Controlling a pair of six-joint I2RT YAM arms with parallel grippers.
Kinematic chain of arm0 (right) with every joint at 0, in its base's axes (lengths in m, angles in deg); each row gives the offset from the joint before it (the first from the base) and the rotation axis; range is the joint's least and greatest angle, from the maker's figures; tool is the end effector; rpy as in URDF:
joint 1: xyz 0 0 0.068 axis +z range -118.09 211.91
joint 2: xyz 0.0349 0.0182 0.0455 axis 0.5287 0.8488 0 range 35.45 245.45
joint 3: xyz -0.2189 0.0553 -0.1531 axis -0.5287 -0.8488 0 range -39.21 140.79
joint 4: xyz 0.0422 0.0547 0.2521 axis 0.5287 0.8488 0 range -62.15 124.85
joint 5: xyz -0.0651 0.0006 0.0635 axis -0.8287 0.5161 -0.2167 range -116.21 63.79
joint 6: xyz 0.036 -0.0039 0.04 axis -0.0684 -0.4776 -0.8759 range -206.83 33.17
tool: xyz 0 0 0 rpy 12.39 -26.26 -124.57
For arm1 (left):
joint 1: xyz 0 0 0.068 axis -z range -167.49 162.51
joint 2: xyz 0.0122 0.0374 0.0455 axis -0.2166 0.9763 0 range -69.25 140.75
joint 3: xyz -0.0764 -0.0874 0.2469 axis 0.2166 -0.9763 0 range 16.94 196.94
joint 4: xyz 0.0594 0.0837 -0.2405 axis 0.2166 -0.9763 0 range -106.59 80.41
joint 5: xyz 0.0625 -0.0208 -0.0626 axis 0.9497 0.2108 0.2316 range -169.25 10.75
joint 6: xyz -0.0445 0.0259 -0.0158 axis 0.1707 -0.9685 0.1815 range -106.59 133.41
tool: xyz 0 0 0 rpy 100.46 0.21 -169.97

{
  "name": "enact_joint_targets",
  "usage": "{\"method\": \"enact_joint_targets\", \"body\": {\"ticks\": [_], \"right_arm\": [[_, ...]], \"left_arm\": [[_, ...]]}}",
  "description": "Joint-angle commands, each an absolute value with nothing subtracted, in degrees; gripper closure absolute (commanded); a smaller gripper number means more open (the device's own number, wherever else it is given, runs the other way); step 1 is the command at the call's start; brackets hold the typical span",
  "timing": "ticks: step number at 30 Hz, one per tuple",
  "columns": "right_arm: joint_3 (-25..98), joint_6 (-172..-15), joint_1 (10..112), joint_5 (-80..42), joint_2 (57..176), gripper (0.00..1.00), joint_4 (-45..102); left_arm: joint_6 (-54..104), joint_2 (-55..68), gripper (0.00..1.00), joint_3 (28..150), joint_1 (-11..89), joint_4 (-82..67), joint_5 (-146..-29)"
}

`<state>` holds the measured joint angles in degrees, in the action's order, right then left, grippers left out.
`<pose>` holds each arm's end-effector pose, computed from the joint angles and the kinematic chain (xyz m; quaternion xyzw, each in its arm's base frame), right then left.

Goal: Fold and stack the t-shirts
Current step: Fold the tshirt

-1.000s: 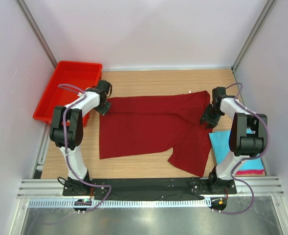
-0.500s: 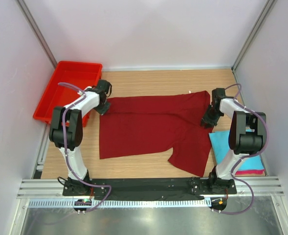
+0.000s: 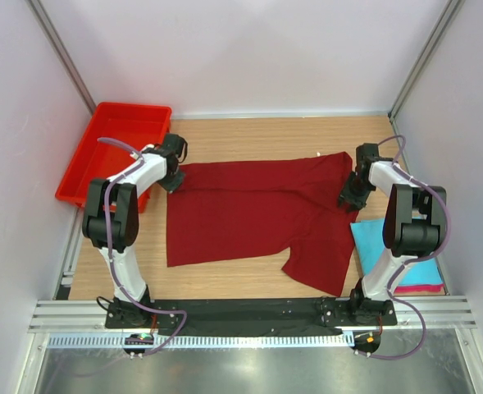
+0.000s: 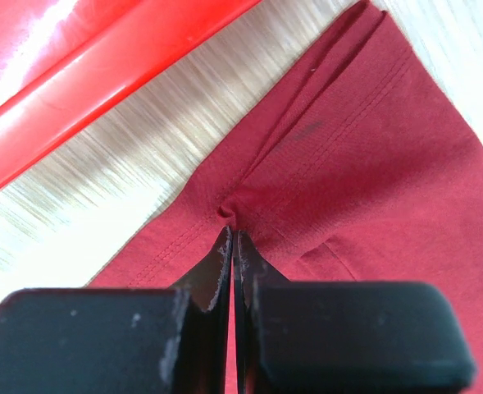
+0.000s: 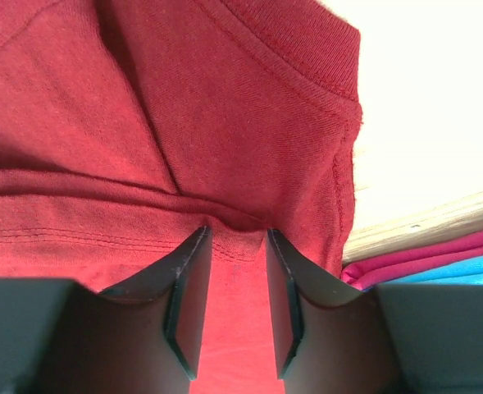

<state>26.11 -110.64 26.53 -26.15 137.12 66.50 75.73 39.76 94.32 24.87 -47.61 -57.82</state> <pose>0.3332 -0.0315 0.1693 0.2499 0.9594 0.0214 0.1288 0.3773 -0.0693 0.1853 -0.4382 0.8628 0.0402 0.2490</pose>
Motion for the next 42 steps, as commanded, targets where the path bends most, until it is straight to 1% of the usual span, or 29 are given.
{"method": "enact_joint_targets", "body": {"ticks": [1, 3, 5, 8, 9, 10, 13, 15, 23, 30, 33, 37, 42], "right_arm": [[27.23, -109.94, 26.20, -26.91, 137.85, 0.62, 65.99], [27.06, -109.86, 26.20, -27.00, 138.02, 0.66, 65.73], [27.14, -109.77, 26.20, -27.00, 138.28, 0.68, 65.55], [28.28, -109.77, 26.20, -27.00, 138.90, 0.80, 66.25], [29.42, -109.77, 26.20, -27.00, 138.82, 0.87, 66.69], [29.95, -109.86, 26.20, -27.26, 138.55, 0.91, 67.56], [32.59, -109.95, 26.20, -29.19, 136.53, 0.97, 70.03], [34.69, -109.86, 26.20, -30.33, 135.31, 0.99, 71.17], [42.78, -108.63, 26.20, -32.97, 135.38, 0.99, 74.69], [55.15, -108.63, 26.11, -33.41, 137.40, 0.99, 76.71], [58.51, -108.89, 26.11, -32.80, 137.59, 0.99, 78.21], [58.00, -108.71, 26.11, -32.80, 135.74, 0.99, 79.43], [50.37, -109.06, 26.11, -30.95, 132.23, 0.99, 78.74]], "left_arm": [[74.93, 36.39, 1.00, 93.23, 24.82, -47.64, -55.78], [74.84, 36.39, 1.00, 93.05, 24.82, -47.82, -55.96], [74.67, 36.13, 1.00, 93.05, 24.82, -47.73, -55.96], [73.88, 35.95, 1.00, 93.14, 24.82, -47.82, -55.78], [73.44, 36.04, 1.00, 93.58, 24.82, -47.99, -55.61], [72.92, 35.95, 1.00, 93.75, 24.82, -48.08, -55.26], [70.46, 35.86, 1.00, 94.63, 24.82, -48.52, -54.55], [67.65, 36.12, 1.00, 95.68, 24.82, -48.61, -54.11], [60.61, 39.11, 1.00, 100.69, 24.82, -49.93, -52.09], [56.92, 41.14, 1.00, 104.74, 24.82, -50.10, -52.88], [56.47, 41.40, 1.00, 104.57, 24.82, -50.02, -53.85], [55.95, 40.88, 1.00, 103.08, 24.82, -49.75, -54.81], [55.86, 39.21, 1.00, 99.13, 24.82, -49.23, -54.37]]}}
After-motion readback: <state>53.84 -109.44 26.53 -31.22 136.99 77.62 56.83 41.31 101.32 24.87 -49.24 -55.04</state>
